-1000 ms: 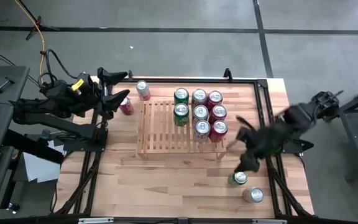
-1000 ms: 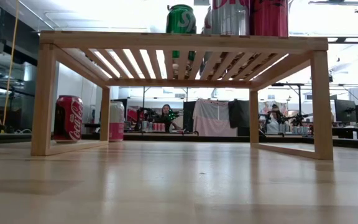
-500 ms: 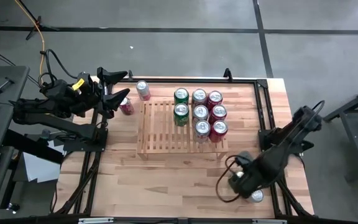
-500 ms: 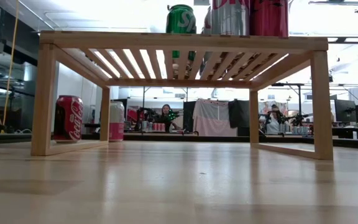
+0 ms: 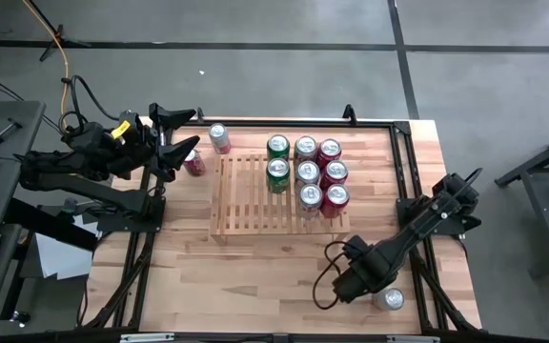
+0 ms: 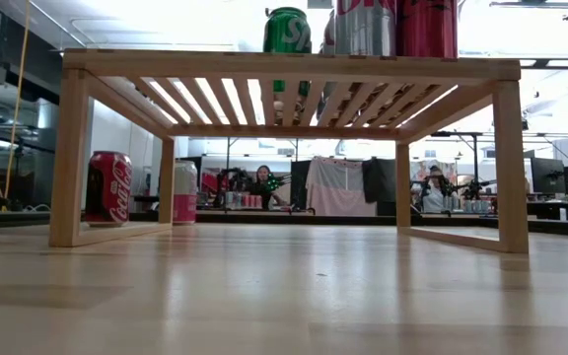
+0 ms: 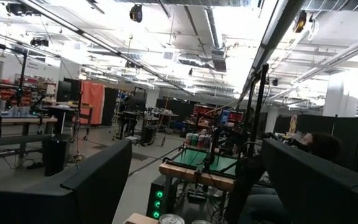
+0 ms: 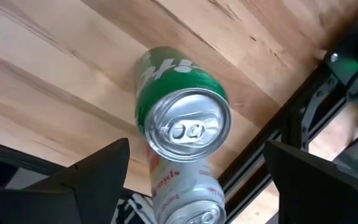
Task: Place canned beverage on shelf
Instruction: Put the green soda can on the shelf
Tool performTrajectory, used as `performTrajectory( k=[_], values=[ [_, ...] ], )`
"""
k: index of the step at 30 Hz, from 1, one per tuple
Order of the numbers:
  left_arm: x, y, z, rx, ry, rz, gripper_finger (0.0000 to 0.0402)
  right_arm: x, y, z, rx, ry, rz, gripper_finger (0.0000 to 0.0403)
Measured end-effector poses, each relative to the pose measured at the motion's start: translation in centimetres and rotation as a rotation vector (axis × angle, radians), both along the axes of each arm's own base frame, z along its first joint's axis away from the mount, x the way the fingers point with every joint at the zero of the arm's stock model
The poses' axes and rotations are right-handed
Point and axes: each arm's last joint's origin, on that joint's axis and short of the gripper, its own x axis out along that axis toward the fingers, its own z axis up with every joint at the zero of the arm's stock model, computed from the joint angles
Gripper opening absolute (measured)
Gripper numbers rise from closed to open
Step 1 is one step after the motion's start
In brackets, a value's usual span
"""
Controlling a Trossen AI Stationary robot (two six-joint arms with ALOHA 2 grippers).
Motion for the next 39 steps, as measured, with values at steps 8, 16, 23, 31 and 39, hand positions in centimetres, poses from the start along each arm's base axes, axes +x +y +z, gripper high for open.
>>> performTrajectory(
  k=[8, 16, 23, 31, 39],
  values=[
    [0.0, 0.0, 0.0, 0.000, 0.000, 0.000, 0.0351, -0.1, -0.3, 0.3, -0.004, -0.034, 0.033, 0.0358],
    [0.0, 0.0, 0.0, 0.000, -0.001, 0.000, 0.0351, -2.8, -2.3, -0.7, 0.079, -0.174, -0.096, 0.0358],
    [0.0, 0.0, 0.1, -0.001, -0.007, 0.000, 0.0351, -3.7, -3.1, -0.5, 0.104, -0.228, -0.100, 0.0358],
    [0.0, 0.0, 0.0, 0.000, -0.001, 0.000, 0.0351, -2.6, -2.2, -2.7, 0.133, -0.248, -0.103, 0.0358],
    [0.0, 0.0, 0.0, 0.000, -0.001, 0.000, 0.0351, -2.5, -2.0, -4.7, 0.108, -0.166, -0.102, 0.0358]
  ],
)
